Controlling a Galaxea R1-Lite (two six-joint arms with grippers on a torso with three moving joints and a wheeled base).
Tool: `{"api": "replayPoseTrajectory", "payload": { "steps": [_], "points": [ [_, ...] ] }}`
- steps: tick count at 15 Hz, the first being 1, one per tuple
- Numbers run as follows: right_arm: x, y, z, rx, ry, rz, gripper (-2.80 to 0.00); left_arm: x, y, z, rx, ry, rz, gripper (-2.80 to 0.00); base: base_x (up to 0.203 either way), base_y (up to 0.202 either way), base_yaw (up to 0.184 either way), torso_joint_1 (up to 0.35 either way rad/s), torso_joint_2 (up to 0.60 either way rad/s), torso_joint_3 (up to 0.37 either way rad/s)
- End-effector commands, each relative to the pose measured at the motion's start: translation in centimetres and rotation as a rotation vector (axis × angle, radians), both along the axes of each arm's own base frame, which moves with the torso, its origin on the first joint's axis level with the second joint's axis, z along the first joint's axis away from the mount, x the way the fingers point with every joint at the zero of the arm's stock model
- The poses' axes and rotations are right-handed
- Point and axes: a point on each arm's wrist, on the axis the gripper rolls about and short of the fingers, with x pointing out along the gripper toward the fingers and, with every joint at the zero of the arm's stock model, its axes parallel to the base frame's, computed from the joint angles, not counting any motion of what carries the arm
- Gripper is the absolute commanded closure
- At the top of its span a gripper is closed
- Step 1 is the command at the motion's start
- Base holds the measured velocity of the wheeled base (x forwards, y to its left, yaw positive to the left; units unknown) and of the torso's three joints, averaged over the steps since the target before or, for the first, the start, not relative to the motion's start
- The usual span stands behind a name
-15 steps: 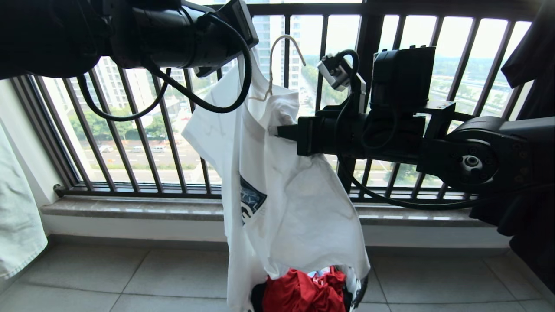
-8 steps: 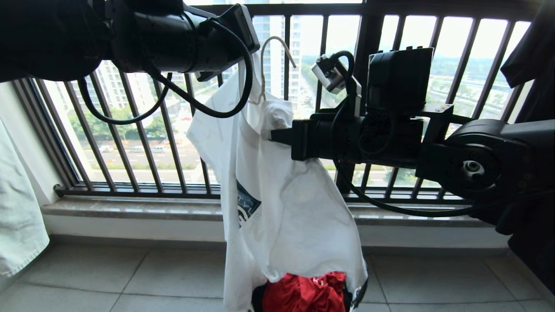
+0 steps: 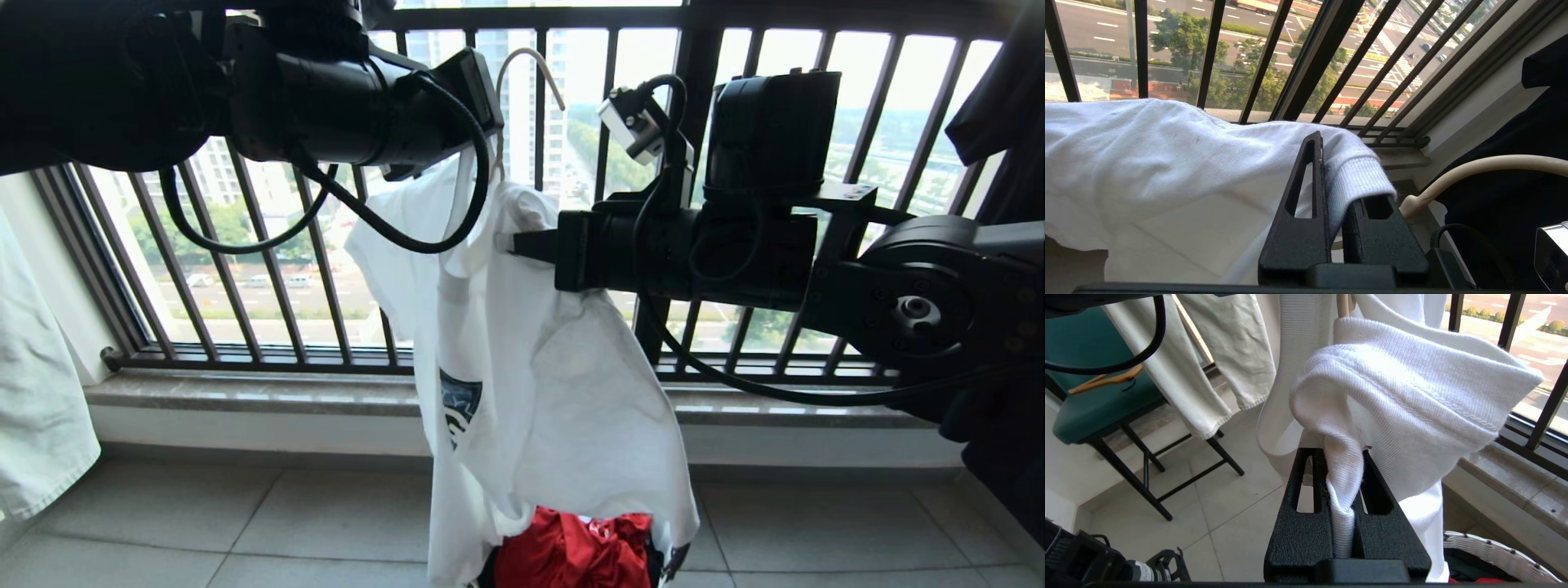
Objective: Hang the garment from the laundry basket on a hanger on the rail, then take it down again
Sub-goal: Hang the clothes on the clothes rack
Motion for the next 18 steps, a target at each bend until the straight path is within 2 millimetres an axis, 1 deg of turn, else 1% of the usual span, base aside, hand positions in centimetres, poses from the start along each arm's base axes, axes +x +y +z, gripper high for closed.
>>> {"api": "replayPoseTrajectory", "payload": {
  "steps": [1, 4, 7, 10, 12, 16, 18],
  "points": [
    [-0.1, 0.0, 0.0, 0.003, 0.001, 0.005, 0.0, -0.2, 0.1, 0.1, -0.002, 0.003, -0.001, -2.8, 0.0, 0.0, 0.0, 0.0, 0.0, 0.0],
    [-0.1, -0.1, 0.3, 0.017, -0.016, 0.003, 0.0, -0.8, 0.5, 0.4, 0.008, 0.009, 0.001, -2.8, 0.0, 0.0, 0.0, 0.0, 0.0, 0.0],
    [-0.1, -0.2, 0.8, 0.058, -0.005, -0.003, 0.0, -2.3, 1.3, 0.6, 0.053, 0.058, -0.008, -2.8, 0.0, 0.0, 0.0, 0.0, 0.0, 0.0],
    [-0.1, -0.2, 0.9, 0.059, -0.006, -0.003, 0.0, -3.4, 1.8, 0.5, 0.105, 0.132, -0.018, -2.8, 0.0, 0.0, 0.0, 0.0, 0.0, 0.0],
    [-0.1, -0.3, 1.0, 0.062, -0.008, -0.005, 0.0, -4.1, 2.1, 0.7, 0.123, 0.158, -0.028, -2.8, 0.0, 0.0, 0.0, 0.0, 0.0, 0.0],
    [0.3, -0.8, 1.4, 0.068, -0.014, -0.024, 0.0, -6.2, 2.0, 1.1, 0.146, 0.179, -0.077, -2.8, 0.0, 0.0, 0.0, 0.0, 0.0, 0.0],
    [0.5, -1.2, 1.6, 0.076, -0.011, -0.034, 0.0, -6.5, 2.1, 1.1, 0.148, 0.182, -0.079, -2.8, 0.0, 0.0, 0.0, 0.0, 0.0, 0.0]
  ]
}}
